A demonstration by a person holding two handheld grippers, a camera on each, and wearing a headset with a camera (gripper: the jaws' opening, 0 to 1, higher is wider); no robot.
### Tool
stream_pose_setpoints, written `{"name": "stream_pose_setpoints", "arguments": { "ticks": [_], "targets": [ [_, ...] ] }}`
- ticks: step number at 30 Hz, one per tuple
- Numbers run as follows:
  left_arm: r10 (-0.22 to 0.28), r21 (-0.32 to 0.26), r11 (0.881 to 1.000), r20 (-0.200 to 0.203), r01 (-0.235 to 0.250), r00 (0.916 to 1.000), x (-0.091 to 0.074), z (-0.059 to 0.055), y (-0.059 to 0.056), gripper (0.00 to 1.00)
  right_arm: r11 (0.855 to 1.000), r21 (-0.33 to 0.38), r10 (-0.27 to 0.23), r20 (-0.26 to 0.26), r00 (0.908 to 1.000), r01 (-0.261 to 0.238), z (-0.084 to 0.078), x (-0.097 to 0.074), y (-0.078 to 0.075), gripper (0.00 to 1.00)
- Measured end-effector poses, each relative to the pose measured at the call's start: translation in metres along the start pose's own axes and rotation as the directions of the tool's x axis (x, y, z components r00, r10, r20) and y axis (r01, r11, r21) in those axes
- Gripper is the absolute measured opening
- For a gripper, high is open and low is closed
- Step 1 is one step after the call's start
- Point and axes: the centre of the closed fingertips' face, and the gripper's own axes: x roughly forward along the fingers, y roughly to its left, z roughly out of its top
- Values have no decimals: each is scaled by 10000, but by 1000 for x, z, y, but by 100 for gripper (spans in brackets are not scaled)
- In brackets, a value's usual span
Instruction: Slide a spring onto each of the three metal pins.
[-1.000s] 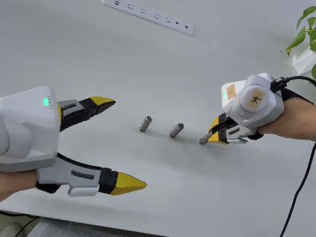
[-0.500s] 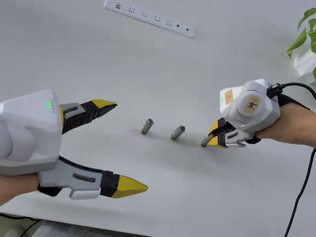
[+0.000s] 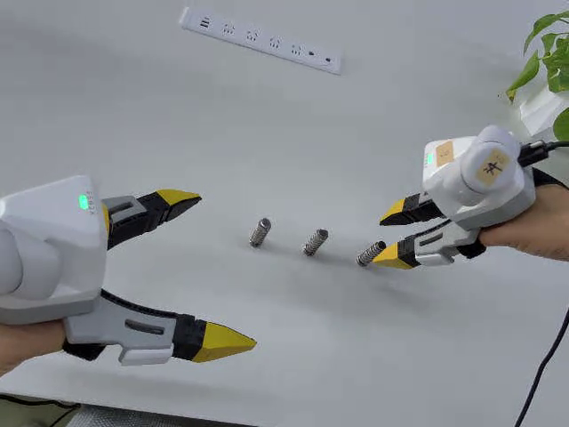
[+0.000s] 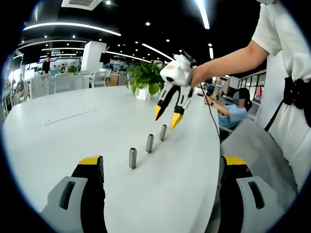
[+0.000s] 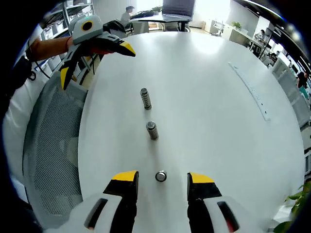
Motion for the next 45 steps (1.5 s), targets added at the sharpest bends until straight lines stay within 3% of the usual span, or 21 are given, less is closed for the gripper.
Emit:
{"name": "stream_pose_setpoints", "arguments": {
  "ticks": [4, 7, 10, 13, 14, 19, 21, 25, 29, 31, 45],
  "targets": [
    [27, 92, 10000, -93, -26, 10000, -2, -2, 1, 99, 9972, 740, -168, 1130, 9935, 84, -6, -17, 9, 53],
    [130, 383, 9992, -305, -118, 9995, -4, -5, 4, 99, 9946, 1007, -435, 1882, 9812, 248, -14, -26, 16, 67],
    [166, 531, 9985, -506, -139, 9986, -5, -9, 6, 99, 9905, 1334, -679, 2616, 9628, 336, -21, -32, 25, 80],
    [262, 743, 9970, -753, -206, 9968, -6, -13, 9, 99, 9861, 1566, -1079, 3462, 9319, 560, -29, -37, 34, 95],
    [270, 804, 9966, -812, -205, 9963, -5, -14, 9, 99, 9836, 1717, -1143, 3560, 9274, 554, -32, -38, 38, 99],
    [390, 904, 9955, -1119, -290, 9930, -5, -21, 13, 99, 9714, 2275, -1561, 3988, 9036, 674, -52, -41, 49, 99],
    [477, 843, 9957, -1256, -372, 9909, -5, -24, 15, 99, 9601, 2700, -1841, 4125, 8921, 733, -59, -43, 49, 99],
    [443, 799, 9963, -1437, -330, 9886, -5, -28, 12, 99, 9524, 2926, -2100, 4277, 8792, 852, -65, -45, 52, 99],
    [452, 623, 9974, -1504, -361, 9876, -5, -32, 10, 99, 9455, 3135, -2228, 4268, 8765, 877, -72, -44, 57, 99],
    [493, 668, 9970, -1602, -390, 9859, -5, -36, 11, 99, 9421, 3230, -2321, 4337, 8706, 902, -74, -45, 59, 99],
    [336, 721, 9972, -1860, -205, 9820, -5, -41, 2, 99, 9360, 3379, -2505, 4445, 8600, 980, -79, -50, 66, 99]
  ]
}}
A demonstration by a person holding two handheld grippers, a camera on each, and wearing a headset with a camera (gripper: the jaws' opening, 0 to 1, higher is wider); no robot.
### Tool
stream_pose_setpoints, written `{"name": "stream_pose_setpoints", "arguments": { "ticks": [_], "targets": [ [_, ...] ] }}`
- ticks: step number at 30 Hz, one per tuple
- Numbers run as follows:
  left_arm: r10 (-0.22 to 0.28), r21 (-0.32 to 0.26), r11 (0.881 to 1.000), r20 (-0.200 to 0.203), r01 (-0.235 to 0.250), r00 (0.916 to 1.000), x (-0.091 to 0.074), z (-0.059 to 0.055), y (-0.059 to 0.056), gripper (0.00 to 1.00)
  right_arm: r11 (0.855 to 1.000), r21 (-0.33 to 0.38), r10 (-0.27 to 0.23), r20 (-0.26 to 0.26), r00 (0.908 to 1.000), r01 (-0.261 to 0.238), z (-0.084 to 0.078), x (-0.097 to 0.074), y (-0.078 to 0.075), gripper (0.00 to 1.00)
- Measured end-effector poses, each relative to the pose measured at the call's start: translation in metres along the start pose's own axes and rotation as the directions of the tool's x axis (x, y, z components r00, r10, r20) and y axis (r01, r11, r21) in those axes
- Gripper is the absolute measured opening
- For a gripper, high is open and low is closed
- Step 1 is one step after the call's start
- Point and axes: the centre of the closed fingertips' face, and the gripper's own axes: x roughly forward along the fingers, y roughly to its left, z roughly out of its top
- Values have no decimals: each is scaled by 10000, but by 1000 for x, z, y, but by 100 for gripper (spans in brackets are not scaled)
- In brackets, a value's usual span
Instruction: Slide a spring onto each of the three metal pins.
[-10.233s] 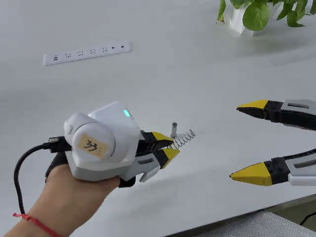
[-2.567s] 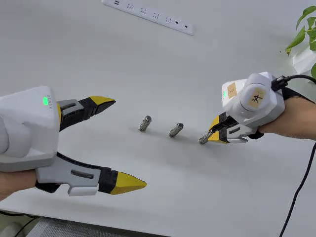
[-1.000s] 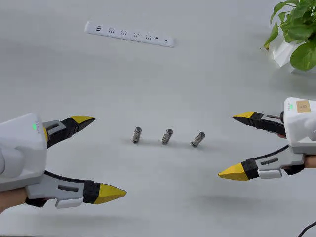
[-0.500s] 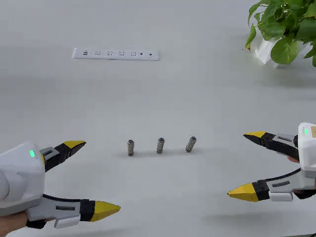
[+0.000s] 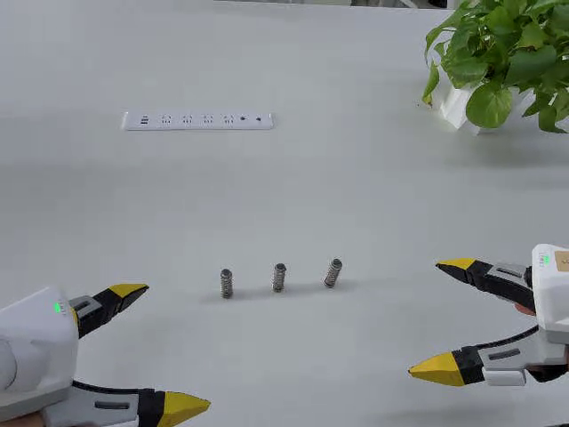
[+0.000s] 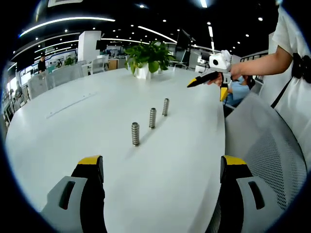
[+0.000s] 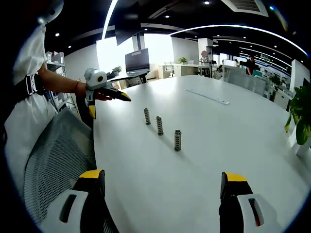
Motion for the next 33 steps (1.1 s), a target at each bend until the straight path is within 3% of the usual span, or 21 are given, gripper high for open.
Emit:
{"name": "stream_pose_setpoints", "arguments": {
  "ticks": [14, 33],
  "targets": [
    [-118, 144, 9998, 16, 118, 9999, 1, 2, -4, 99, 10000, -61, -50, 95, 9999, 50, 4, -1, 3, 99],
    [-92, 212, 9997, 73, 90, 9999, -1, 4, 2, 99, 9997, -237, 14, 74, 10000, -12, 11, -2, 2, 98]
  ]
}}
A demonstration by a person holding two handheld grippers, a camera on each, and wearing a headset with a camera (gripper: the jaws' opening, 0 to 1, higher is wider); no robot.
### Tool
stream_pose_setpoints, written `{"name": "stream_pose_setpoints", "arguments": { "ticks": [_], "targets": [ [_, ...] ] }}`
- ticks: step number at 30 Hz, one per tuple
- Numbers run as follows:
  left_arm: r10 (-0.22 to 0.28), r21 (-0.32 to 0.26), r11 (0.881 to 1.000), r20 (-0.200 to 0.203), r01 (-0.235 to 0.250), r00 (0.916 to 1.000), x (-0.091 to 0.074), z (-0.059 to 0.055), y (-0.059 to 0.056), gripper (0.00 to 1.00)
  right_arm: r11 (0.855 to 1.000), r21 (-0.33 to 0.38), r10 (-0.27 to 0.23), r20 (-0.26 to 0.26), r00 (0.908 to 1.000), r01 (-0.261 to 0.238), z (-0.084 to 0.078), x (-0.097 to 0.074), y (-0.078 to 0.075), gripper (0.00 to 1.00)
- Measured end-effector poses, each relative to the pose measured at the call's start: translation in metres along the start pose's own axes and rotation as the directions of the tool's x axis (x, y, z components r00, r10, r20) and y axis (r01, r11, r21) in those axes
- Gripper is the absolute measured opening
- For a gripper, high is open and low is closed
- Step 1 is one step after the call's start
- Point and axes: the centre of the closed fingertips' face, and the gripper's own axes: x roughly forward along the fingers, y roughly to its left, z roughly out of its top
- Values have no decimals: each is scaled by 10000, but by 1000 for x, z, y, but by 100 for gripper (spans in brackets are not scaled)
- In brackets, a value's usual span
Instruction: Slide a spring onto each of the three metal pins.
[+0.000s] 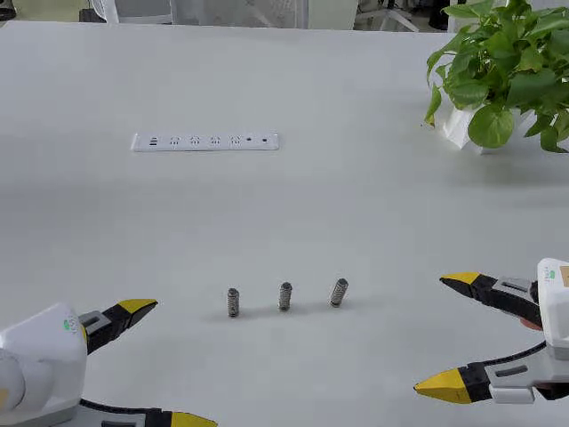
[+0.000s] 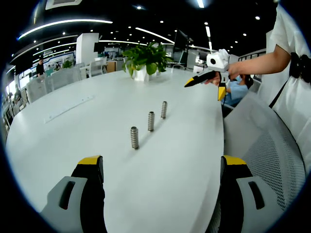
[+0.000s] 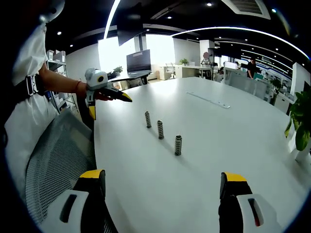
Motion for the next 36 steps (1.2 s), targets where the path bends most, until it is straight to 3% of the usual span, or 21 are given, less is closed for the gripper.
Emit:
{"name": "stream_pose_setpoints", "arguments": {
  "ticks": [23, 36],
  "targets": [
    [-73, -81, 9999, 35, 73, 10000, 1, 0, -1, 99, 10000, -56, 70, -8, 10000, -70, 3, 3, 4, 97],
    [-107, -118, 9999, -7, 107, 9999, 1, -2, -3, 99, 9999, 3, 126, -9, 9999, -126, -4, 3, -2, 96]
  ]
}}
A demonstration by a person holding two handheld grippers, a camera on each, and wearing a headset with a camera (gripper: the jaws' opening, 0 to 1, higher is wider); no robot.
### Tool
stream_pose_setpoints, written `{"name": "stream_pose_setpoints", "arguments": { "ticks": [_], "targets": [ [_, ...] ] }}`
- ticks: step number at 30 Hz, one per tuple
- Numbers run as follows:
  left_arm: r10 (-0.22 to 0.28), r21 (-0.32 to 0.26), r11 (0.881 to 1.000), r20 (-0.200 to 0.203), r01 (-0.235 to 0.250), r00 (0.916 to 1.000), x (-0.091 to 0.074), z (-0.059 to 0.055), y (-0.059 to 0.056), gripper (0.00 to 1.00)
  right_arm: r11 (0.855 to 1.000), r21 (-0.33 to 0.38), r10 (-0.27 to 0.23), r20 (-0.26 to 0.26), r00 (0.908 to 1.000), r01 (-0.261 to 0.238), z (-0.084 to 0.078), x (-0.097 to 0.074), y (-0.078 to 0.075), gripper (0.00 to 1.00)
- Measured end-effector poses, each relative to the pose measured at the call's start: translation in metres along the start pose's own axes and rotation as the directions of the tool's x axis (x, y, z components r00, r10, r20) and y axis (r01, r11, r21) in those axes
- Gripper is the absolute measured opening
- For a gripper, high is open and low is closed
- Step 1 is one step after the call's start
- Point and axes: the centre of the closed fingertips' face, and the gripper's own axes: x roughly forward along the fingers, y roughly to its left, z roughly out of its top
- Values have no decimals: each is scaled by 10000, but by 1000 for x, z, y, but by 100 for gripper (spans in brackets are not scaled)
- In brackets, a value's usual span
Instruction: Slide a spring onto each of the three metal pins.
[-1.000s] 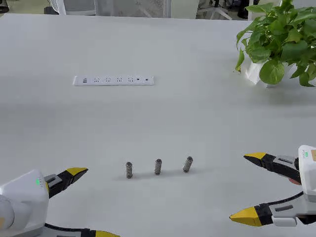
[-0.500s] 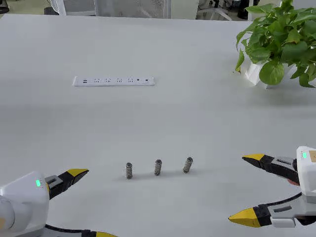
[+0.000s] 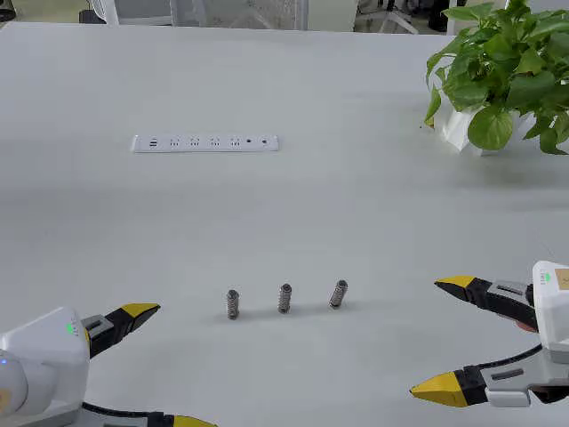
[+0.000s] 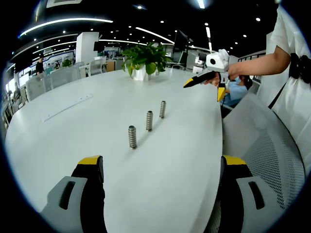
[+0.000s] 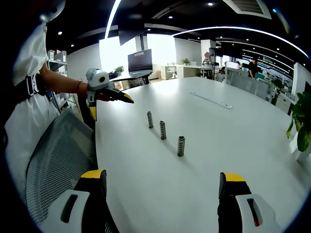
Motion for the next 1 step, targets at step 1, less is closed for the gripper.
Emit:
{"name": "stream_pose_setpoints", "arguments": {
  "ticks": [1],
  "targets": [
    [-1, -8, 10000, 1, 1, 10000, 0, 0, 0, 99, 10000, 12, -1, 16, 10000, 1, 0, 0, 0, 96]
  ]
}}
